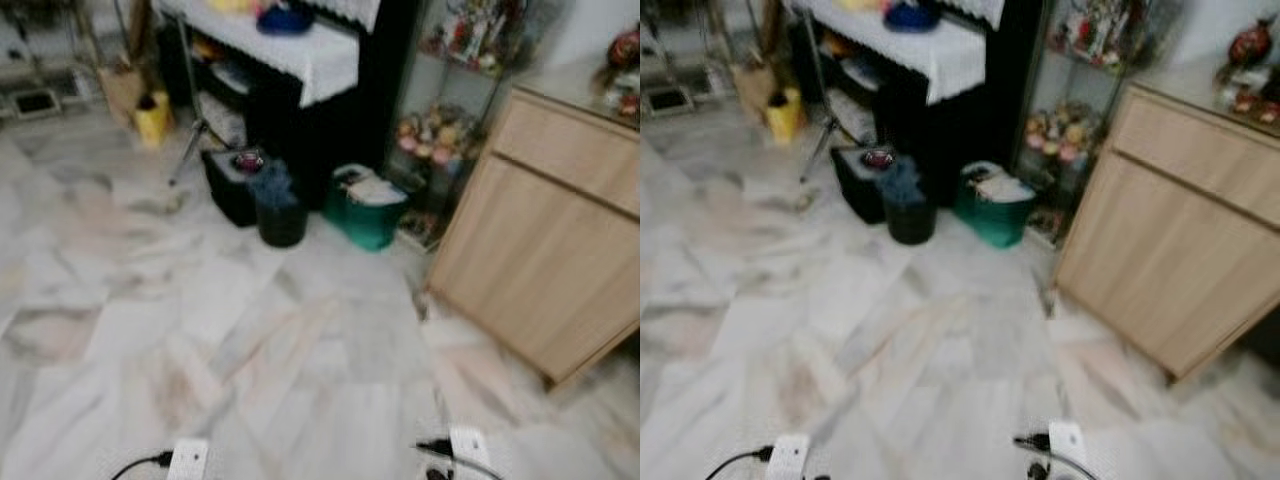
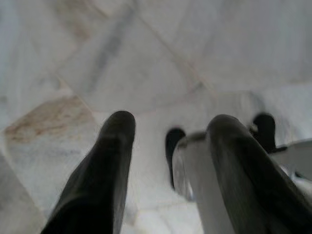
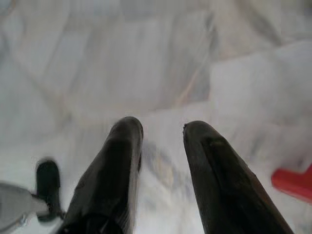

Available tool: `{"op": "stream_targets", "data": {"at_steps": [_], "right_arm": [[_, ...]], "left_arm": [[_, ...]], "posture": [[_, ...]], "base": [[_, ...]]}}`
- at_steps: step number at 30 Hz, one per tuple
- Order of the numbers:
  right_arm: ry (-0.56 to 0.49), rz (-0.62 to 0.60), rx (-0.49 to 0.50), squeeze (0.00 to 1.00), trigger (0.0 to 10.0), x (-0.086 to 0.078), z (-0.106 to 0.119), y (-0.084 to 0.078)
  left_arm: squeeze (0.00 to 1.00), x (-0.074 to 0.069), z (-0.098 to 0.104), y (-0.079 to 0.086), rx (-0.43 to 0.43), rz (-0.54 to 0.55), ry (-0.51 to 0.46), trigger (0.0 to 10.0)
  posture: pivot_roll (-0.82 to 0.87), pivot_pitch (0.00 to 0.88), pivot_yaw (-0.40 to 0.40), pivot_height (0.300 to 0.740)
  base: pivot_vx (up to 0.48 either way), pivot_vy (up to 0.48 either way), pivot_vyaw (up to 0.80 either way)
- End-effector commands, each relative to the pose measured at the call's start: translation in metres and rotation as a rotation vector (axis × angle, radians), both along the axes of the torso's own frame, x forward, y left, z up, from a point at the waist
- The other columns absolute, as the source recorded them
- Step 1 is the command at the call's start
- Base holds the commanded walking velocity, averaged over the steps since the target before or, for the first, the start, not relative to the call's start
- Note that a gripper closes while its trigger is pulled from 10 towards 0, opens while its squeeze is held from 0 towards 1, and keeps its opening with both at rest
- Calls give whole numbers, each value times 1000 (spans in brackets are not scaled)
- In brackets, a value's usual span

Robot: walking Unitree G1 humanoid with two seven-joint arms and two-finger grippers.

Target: Hang keys on a hook

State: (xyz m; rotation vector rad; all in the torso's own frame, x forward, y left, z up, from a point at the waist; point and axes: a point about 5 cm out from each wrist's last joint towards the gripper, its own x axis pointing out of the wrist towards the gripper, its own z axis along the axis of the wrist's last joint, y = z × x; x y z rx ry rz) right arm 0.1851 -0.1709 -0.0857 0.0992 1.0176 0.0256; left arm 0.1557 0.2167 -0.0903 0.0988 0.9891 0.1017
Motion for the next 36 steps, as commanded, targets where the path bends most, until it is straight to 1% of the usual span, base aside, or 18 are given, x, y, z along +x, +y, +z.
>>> {"op": "stream_targets", "data": {"at_steps": [1,14,24,30,31,36], "right_arm": [[29,-7,-4,0,10000,-8,-4,-2],[29,-8,-6,0,10000,-7,-3,-3],[27,-16,15,0,10000,-7,-4,5],[26,-35,19,0,10000,-7,-4,6],[24,-55,21,0,10000,-7,-4,6],[31,-72,10,0,10000,-9,-5,4]], "left_arm": [[0,-3,-2,-1,5,-17,22,10000],[0,-4,-2,1,7,-4,20,10000],[0,-4,1,11,30,-19,23,10000],[0,-3,2,15,40,-30,19,10000],[0,-2,2,15,40,-34,16,10000],[0,-1,2,12,37,-48,11,10000]], "posture": [[61,3,-53,740],[69,7,-53,740],[75,4,-13,740],[73,8,-9,740],[71,10,-11,740],[70,11,-16,740]], "base": [[0,0,-712],[0,0,-709],[0,0,-704],[0,0,-681],[0,0,0],[0,-102,0]]}}
